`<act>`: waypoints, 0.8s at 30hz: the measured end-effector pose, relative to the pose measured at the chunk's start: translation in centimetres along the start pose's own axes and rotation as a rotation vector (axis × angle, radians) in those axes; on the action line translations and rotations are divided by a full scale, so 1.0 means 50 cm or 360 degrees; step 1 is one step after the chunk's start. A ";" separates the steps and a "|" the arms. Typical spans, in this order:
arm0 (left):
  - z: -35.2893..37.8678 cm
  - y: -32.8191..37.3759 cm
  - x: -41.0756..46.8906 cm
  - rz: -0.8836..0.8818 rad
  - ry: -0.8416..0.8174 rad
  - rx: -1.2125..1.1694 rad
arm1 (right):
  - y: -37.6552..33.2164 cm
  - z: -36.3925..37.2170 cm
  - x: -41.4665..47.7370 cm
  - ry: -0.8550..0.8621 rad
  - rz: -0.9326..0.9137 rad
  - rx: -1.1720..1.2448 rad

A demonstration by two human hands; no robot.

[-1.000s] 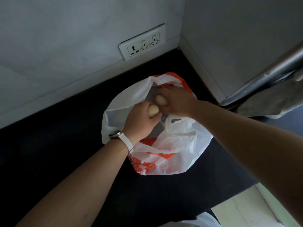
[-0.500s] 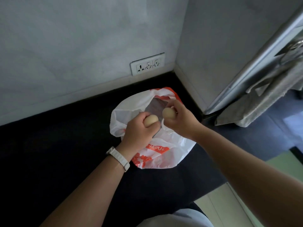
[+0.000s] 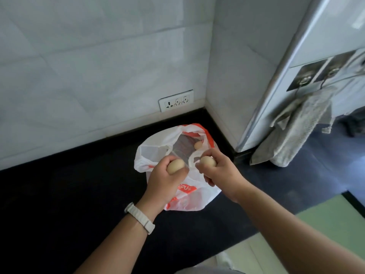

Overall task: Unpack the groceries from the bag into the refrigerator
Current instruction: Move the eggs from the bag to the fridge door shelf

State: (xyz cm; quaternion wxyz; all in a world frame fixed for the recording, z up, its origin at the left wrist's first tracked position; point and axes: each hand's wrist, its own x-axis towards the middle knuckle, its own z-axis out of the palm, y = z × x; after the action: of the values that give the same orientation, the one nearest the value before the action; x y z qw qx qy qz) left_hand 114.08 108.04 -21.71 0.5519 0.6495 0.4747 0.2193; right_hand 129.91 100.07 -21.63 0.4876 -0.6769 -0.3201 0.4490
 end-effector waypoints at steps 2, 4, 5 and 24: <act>0.021 0.015 -0.011 0.0008 0.0011 0.0005 | -0.001 -0.026 -0.016 -0.0014 -0.0022 0.0028; 0.048 0.028 -0.019 0.0024 0.0017 0.0027 | 0.001 -0.055 -0.026 -0.0036 -0.0038 0.0033; 0.063 0.033 -0.024 0.0020 0.0021 0.0030 | 0.003 -0.069 -0.032 -0.0046 -0.0040 0.0043; 0.094 0.040 -0.277 -0.0326 0.0863 -0.0209 | -0.001 -0.018 -0.097 -0.0834 -0.0153 0.0033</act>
State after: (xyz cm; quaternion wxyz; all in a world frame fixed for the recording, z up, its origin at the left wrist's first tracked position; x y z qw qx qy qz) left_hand 112.33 93.87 -17.95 0.4652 0.4789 0.6527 0.3582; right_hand 128.82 95.52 -20.05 0.4158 -0.5166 -0.4625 0.5885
